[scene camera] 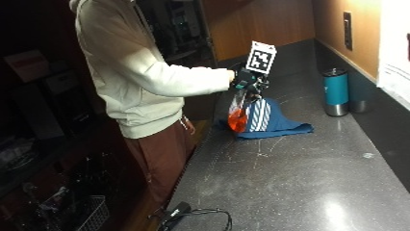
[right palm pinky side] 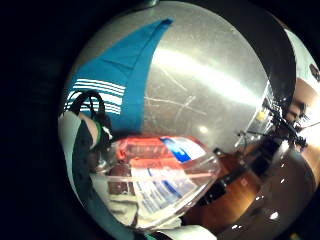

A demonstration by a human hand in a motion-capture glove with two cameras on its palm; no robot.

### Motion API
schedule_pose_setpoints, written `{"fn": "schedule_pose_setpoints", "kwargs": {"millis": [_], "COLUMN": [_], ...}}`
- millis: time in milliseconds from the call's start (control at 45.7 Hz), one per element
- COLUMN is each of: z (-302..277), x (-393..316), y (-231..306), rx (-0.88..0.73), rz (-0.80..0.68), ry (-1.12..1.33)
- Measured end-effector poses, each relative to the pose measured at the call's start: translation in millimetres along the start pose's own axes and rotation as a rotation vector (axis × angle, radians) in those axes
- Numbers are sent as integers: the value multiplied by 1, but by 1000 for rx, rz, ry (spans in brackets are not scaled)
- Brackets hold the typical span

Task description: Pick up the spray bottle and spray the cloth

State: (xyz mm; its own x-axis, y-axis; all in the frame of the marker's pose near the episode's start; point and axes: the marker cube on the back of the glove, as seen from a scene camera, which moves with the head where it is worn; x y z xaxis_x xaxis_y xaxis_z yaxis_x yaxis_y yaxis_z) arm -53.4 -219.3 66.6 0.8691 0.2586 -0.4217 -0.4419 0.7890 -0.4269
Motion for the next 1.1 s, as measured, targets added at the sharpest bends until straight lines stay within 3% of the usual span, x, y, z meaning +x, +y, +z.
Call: {"fn": "schedule_pose_setpoints", "kwargs": {"millis": [44,131,197,394,569,679,810,986,1095], "z": [-12,-56,-80,-112,-151,-117,-85,-84,-65], "x": [-5,-32,-42,-87,-190,-225,-266,-311,-329], "y": [6,28,41,67,87,65,52,-9,-19], "rx": [35,121,191,329,462,516,414,589,536], "rz": [-24,-210,-280,-503,-602,-586,-638,-409,-421], "ry": [-43,-418,-549,-963,-1580,-1477,-1416,-1477,-1421]}}
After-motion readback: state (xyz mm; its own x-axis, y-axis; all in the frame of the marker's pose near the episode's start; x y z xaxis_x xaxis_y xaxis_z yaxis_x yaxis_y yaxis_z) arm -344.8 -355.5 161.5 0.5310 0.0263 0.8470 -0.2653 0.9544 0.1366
